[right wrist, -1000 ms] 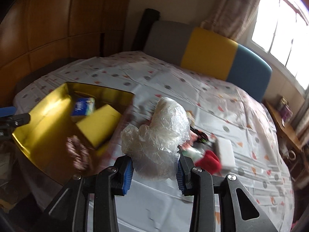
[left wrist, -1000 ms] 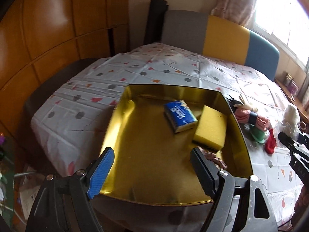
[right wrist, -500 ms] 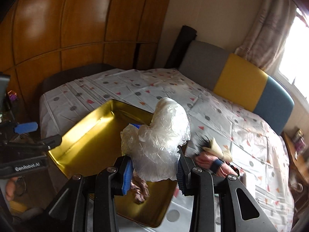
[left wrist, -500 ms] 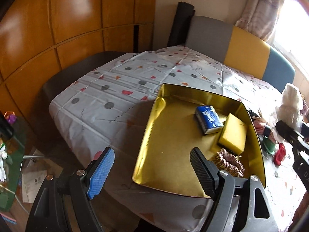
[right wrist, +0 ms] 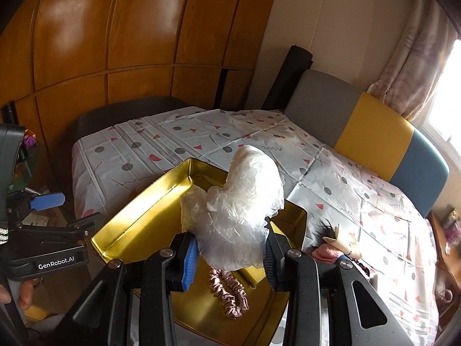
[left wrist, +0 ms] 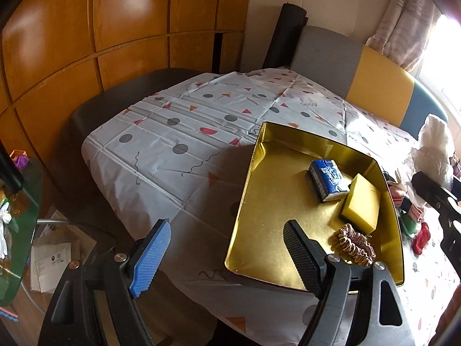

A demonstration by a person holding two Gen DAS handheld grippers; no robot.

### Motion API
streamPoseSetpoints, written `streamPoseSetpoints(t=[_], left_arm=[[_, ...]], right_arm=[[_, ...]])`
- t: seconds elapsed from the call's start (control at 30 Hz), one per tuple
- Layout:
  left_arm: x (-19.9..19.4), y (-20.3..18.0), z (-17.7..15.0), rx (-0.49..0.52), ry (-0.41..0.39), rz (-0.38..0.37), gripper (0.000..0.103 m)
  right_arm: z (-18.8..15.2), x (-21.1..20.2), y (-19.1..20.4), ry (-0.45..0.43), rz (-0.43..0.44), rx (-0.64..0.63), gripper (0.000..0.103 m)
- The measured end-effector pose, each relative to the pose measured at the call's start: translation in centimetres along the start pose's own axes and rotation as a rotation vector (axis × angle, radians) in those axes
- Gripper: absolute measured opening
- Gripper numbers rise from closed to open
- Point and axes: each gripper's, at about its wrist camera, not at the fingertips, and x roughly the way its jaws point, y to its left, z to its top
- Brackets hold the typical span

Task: Organize soft objects
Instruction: 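Carry the clear plastic bag with the right gripper over the tray, then open the right gripper to drop the plastic bag into the tray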

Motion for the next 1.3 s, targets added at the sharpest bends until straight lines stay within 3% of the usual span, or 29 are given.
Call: streamPoseSetpoints(t=[0.4, 0.87, 1.1, 1.3], left_arm=[[0.3, 1.1, -0.1, -0.022, 0.006, 0.002, 0.082], [0.4, 3.0, -0.1, -0.054, -0.006, 0.02, 0.082], [0.5, 3.4, -0.1, -0.054, -0.014, 0.026, 0.082], [0.6, 3.9, -0.4, -0.061, -0.009, 0.031, 0.082]], right_arm=[[0.4, 1.2, 0.8, 0.016, 0.002, -0.01, 0.038], [-0.2, 5.4, 1.9, 0.092, 0.018, -0.027, 0.038], [-0.4, 8.5, 1.9, 0.129, -0.005, -0.046, 0.04], [-0.8, 15.1, 0.7, 0.254, -0.004, 0.006, 0.046]])
